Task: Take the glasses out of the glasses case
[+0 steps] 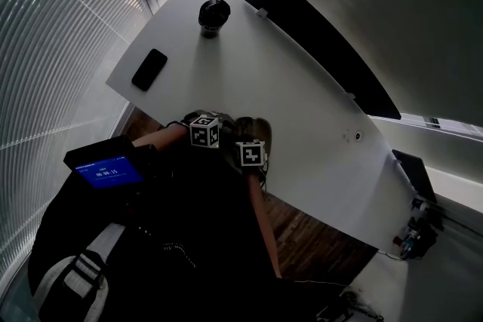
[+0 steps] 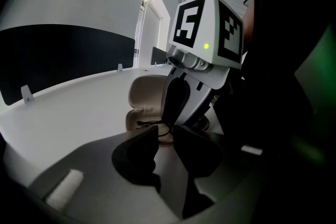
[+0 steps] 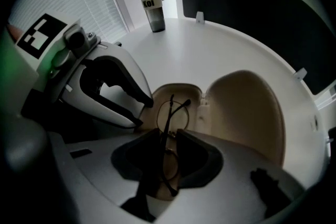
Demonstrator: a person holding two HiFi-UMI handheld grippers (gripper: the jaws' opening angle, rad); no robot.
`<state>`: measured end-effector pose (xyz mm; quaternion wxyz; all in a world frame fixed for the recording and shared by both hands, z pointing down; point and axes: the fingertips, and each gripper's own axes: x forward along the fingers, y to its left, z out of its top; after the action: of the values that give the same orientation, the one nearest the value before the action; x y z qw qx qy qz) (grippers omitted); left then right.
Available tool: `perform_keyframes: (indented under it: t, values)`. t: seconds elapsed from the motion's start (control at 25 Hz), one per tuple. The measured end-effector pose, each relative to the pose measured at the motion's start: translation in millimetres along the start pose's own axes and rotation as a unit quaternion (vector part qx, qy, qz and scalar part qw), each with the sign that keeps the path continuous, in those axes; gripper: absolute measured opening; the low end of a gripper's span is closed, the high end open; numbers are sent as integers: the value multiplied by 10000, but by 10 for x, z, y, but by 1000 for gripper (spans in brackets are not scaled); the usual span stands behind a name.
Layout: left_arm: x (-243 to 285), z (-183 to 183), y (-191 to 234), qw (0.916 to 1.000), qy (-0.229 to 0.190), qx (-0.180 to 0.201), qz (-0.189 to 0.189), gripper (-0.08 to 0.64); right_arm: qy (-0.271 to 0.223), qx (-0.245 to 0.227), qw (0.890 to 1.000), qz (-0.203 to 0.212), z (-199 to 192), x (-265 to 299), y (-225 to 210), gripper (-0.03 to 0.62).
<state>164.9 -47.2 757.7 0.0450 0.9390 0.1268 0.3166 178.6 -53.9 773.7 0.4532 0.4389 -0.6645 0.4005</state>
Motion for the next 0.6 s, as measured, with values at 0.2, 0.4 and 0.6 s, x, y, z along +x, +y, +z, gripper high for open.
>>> perform_keyframes:
  t: [0.2, 0.4, 0.6]
  values:
    - [-16, -40, 2, 10000, 13, 10, 4, 98, -124, -8, 9999, 42, 54, 17, 39, 109]
    - [-15, -45, 8, 10000, 50, 15, 13, 98, -132, 104, 9998, 139, 26, -8, 55, 104]
    - [-28, -64, 11, 10000, 77, 18, 17, 97, -378, 96, 9990, 199, 136, -98, 109, 104]
